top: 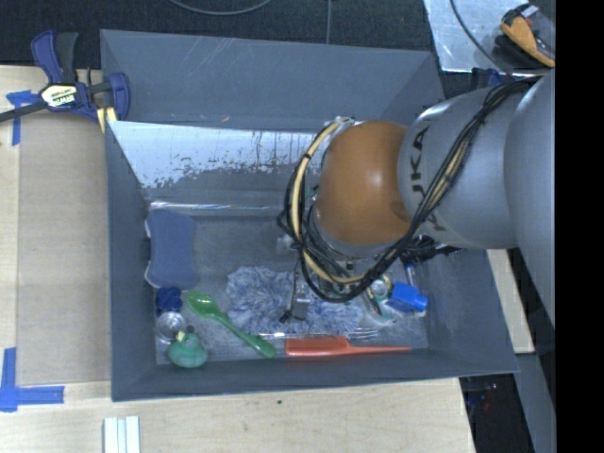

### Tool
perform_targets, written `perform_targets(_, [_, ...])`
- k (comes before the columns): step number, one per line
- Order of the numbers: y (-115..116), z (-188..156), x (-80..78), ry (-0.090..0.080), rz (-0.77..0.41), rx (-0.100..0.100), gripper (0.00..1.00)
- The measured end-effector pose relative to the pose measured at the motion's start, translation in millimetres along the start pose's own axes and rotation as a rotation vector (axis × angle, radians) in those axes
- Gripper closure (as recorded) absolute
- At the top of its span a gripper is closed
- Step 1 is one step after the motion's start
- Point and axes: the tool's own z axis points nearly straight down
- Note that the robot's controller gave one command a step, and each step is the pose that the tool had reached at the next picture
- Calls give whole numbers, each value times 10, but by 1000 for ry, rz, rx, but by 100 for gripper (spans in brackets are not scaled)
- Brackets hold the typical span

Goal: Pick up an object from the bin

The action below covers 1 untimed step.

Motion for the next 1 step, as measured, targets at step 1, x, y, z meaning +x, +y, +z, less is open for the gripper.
perform_targets(1, [-157,-196,75,7,70,1,0])
